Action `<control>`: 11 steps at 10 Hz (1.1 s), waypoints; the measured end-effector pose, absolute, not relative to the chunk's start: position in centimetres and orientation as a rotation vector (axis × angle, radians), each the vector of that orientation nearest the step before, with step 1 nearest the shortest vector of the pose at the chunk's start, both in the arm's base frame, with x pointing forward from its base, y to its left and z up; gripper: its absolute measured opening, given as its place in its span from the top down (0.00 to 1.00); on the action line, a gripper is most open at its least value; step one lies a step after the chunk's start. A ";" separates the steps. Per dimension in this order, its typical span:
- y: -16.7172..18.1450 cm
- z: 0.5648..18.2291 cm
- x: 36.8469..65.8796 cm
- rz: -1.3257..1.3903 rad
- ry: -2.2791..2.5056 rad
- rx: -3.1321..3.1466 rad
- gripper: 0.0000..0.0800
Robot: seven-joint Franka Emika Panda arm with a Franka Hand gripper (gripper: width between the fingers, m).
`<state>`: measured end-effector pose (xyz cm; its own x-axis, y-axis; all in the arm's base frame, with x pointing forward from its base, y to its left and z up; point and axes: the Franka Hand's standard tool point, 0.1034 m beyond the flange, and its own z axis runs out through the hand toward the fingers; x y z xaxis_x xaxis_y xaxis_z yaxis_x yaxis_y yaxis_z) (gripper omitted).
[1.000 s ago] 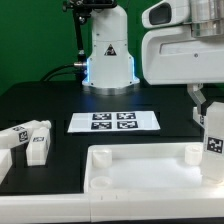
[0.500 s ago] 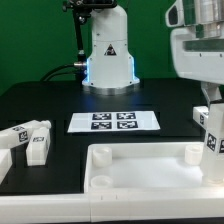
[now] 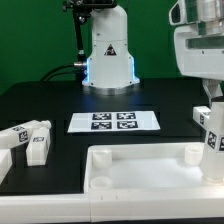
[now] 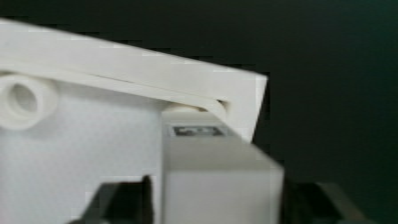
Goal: Assemble desk
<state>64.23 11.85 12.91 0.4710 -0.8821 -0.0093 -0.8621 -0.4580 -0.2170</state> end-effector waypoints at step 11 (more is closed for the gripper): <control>11.2 12.2 64.1 -0.312 0.099 -3.066 0.19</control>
Offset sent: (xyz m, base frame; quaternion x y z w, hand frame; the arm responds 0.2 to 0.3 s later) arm 0.0000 0.0000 0.0000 0.0000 0.0000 -0.1938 0.9810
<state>64.11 11.23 12.18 0.9774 -0.0699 0.1993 -0.0582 -0.9962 -0.0643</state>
